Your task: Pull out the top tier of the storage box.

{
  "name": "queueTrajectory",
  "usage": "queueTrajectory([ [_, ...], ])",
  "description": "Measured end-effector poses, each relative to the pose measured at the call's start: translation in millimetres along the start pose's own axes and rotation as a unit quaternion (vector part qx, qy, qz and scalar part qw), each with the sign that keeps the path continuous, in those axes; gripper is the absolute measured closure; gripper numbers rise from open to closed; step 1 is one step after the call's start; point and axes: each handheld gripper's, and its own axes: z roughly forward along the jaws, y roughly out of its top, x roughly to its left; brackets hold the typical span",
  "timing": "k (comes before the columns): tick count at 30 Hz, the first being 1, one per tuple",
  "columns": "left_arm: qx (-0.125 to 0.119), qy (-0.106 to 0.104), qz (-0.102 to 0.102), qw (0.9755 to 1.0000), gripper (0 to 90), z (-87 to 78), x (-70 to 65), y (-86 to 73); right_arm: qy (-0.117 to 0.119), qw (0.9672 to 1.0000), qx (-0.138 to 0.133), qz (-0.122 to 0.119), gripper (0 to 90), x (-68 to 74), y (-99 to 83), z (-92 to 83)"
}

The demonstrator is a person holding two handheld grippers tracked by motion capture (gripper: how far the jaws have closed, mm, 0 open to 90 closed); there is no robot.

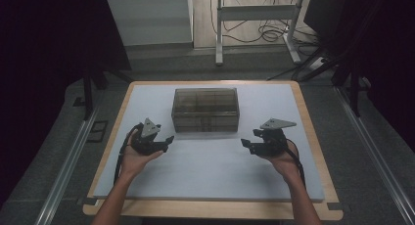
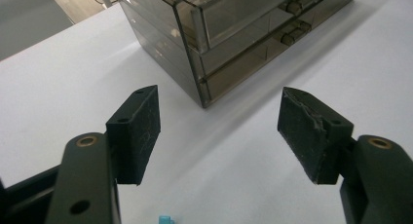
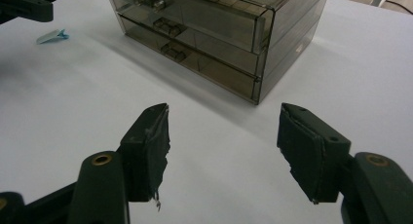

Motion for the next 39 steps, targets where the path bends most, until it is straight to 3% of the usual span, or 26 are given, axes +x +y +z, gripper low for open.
queueTrajectory([
  [19, -0.01, -0.014, -0.007, 0.9998, 40.7, 5.4, 7.8, 16.0, 0.003, 0.9992, -0.001, -0.04, 40.9, -10.5, 21.8, 21.8],
  [27, -0.014, -0.016, -0.003, 0.9998, 43.6, 8.9, 8.5, 20.0, 0.006, 0.9994, -0.005, -0.035, 45.1, -15.9, 25.5, 30.0],
  [35, -0.024, -0.02, -0.021, 0.9993, 47.2, 13.7, 12.7, 19.4, 0.008, 0.9994, -0.006, -0.034, 48.9, -19.1, 27.3, 36.2],
  [39, -0.018, -0.019, -0.012, 0.9996, 48.2, 16.3, 11.7, 19.1, 0.011, 0.9993, -0.007, -0.036, 50.3, -20.3, 30.2, 39.6],
])
